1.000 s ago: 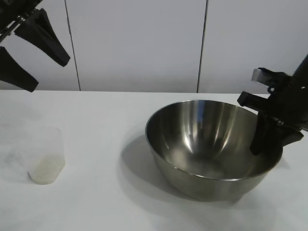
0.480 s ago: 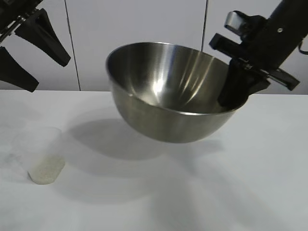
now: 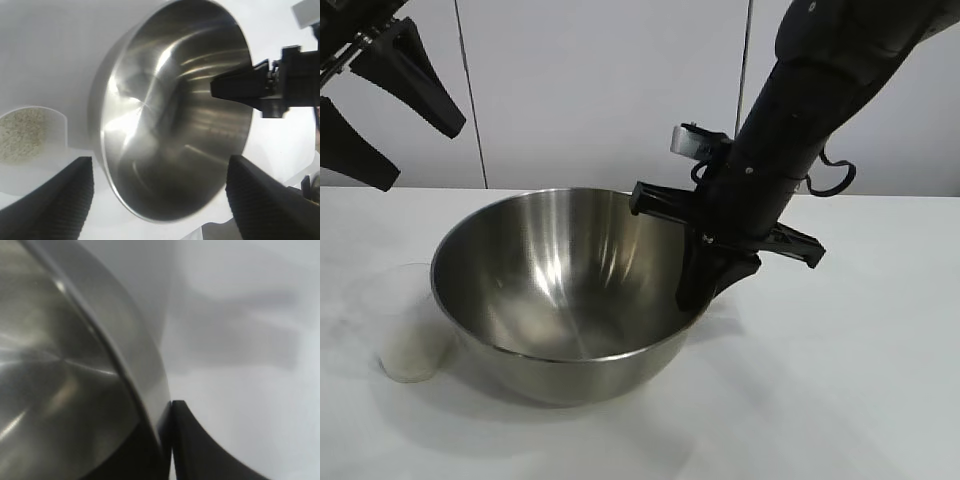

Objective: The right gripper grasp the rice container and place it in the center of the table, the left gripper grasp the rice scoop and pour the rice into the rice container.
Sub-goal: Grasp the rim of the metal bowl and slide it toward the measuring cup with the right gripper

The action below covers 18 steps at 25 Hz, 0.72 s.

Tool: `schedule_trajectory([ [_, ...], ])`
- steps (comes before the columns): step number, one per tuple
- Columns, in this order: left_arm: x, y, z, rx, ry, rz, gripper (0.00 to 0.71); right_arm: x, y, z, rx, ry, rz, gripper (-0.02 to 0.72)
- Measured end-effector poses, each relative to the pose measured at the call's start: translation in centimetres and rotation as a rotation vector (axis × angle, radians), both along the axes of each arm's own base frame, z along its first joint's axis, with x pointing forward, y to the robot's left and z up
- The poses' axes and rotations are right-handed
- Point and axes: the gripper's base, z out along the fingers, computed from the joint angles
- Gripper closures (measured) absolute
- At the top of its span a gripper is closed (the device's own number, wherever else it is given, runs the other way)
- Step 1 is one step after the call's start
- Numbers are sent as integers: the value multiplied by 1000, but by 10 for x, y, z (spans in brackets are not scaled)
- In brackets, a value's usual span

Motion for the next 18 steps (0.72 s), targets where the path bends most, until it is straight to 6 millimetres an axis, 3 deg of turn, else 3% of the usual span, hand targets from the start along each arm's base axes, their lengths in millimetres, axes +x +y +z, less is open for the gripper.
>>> schedule_trajectory([
  [3, 0, 0, 0, 0, 0, 0, 177, 1, -1, -1, -15, -11, 5, 682],
  [5, 0, 0, 0, 0, 0, 0, 177, 4, 0, 2, -9, -20, 4, 638],
  [8, 0, 0, 0, 0, 0, 0, 177, 7, 2, 10, 1, -29, 16, 448],
  [10, 0, 0, 0, 0, 0, 0, 177, 10, 4, 18, 6, -34, 28, 278],
  [11, 0, 0, 0, 0, 0, 0, 177, 12, 4, 22, -1, -35, 39, 237],
  [18, 0, 0, 0, 0, 0, 0, 177, 49, -3, 86, -141, -250, 30, 198],
])
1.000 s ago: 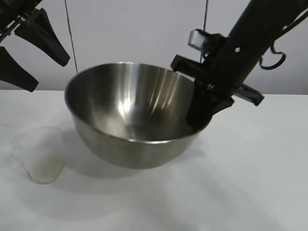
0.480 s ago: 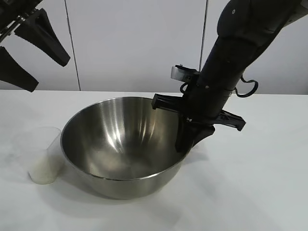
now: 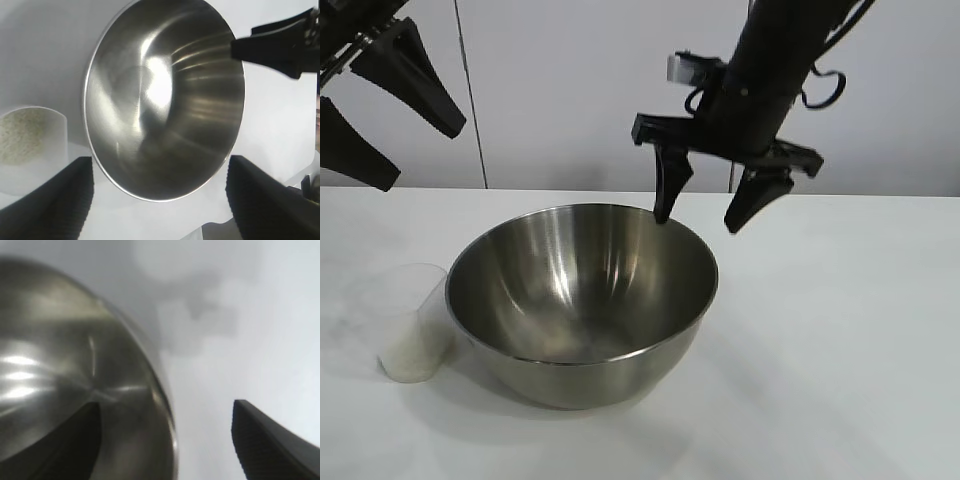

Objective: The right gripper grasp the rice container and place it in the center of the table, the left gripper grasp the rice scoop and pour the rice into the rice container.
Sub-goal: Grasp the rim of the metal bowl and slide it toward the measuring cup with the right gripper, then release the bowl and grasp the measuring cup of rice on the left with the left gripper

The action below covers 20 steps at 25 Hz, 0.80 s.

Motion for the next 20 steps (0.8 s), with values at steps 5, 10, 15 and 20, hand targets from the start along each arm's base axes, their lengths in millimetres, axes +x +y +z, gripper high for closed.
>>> schedule_trajectory([
  [5, 0, 0, 0, 0, 0, 0, 177, 27, -40, 45, -138, -160, -86, 198],
  [10, 0, 0, 0, 0, 0, 0, 177, 24, -112, 75, -273, -123, -233, 198],
  [15, 0, 0, 0, 0, 0, 0, 177, -12, -169, 137, -303, -200, -344, 200],
  [20, 0, 0, 0, 0, 0, 0, 177, -99, -196, 225, -345, -420, -424, 229],
])
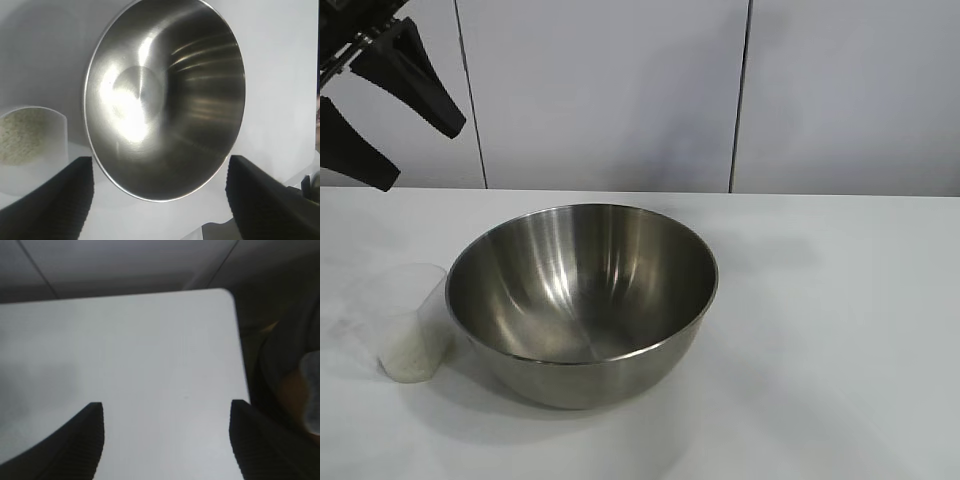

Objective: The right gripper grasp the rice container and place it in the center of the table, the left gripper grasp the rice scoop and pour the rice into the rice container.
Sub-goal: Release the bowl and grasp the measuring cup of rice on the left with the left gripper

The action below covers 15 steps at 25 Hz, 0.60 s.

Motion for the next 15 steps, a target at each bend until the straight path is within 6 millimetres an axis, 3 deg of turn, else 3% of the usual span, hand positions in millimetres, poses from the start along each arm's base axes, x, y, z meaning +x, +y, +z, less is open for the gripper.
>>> schedule_trajectory([
  [4, 0, 0, 0, 0, 0, 0, 177, -105, 6, 52, -1, -194, 42, 232],
  [7, 0, 0, 0, 0, 0, 0, 177, -194, 16, 67, 47, -343, 134, 232],
  [9, 0, 0, 0, 0, 0, 0, 177, -249, 19, 62, 87, -423, 205, 232],
  [12, 0, 0, 0, 0, 0, 0, 177, -325, 20, 33, 115, -531, 284, 232],
  [15, 0, 0, 0, 0, 0, 0, 177, -369, 20, -8, 117, -586, 342, 232],
])
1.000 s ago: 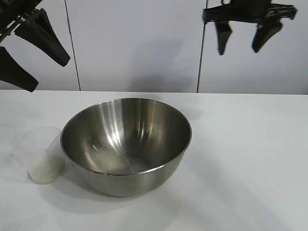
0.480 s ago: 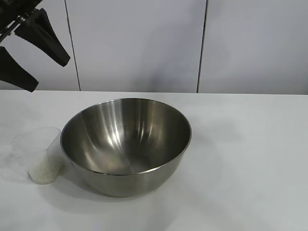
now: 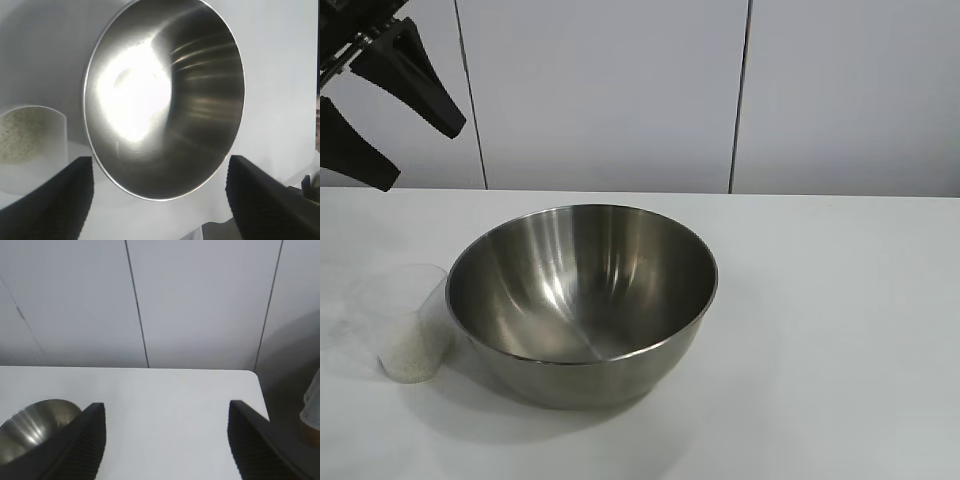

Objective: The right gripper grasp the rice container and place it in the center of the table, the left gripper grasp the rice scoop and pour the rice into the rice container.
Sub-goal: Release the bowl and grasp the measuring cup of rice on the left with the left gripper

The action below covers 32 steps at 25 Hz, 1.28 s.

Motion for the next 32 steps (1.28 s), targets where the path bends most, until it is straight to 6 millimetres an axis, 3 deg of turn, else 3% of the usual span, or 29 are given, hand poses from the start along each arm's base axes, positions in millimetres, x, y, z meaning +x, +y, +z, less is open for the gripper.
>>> schedule_trajectory([
  [3, 0, 0, 0, 0, 0, 0, 177, -20, 1, -44, -3, -22, 31, 232],
  [6, 0, 0, 0, 0, 0, 0, 177, -21, 2, -82, -1, -7, 40, 232],
  [14, 0, 0, 0, 0, 0, 0, 177, 30, 6, -148, -2, 178, 38, 232],
  [21, 0, 0, 0, 0, 0, 0, 177, 52, 8, -182, 3, 265, 32, 234],
  [32, 0, 0, 0, 0, 0, 0, 177, 53, 8, -184, 13, 271, 32, 241],
])
